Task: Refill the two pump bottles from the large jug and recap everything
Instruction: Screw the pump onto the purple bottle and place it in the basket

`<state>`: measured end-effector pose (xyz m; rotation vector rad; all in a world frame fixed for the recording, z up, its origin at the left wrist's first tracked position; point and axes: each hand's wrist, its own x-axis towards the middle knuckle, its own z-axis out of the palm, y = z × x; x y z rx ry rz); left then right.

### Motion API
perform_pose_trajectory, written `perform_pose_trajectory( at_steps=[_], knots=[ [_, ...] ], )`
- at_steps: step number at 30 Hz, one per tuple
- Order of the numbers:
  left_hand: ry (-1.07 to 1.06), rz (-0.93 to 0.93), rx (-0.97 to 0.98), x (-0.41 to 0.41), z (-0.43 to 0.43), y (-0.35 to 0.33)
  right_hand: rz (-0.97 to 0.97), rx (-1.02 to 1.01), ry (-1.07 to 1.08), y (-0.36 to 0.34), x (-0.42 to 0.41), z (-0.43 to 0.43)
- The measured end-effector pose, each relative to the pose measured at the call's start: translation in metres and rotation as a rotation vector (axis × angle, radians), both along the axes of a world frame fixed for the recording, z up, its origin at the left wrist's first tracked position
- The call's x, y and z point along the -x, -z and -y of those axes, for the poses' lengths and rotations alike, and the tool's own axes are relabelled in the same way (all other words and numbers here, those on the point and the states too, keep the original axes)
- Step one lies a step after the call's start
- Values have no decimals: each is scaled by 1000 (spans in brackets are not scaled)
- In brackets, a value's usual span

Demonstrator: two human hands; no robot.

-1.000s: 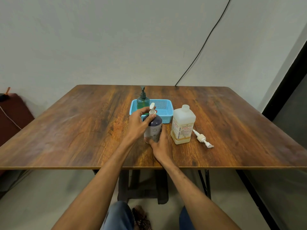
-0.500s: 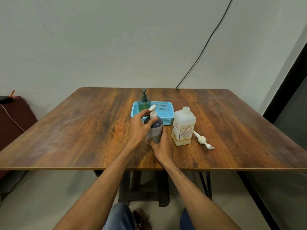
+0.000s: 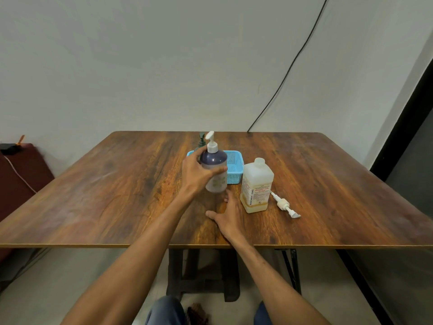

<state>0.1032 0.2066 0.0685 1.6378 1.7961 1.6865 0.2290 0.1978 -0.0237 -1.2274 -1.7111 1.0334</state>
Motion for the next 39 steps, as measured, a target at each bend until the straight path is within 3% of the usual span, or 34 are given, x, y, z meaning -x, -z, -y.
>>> perform_pose_trajectory(
  at_steps=[8,23,39],
  knots=[
    [17,-41,36,-3,-59,-38,4,45,-15,6,-2,-3],
    [95,-24,146,2,-129,-4,4,19,2,12,2,-8],
    [161,-19,302,4,-137,19,12,18,-9,6,0,-8]
  ],
)
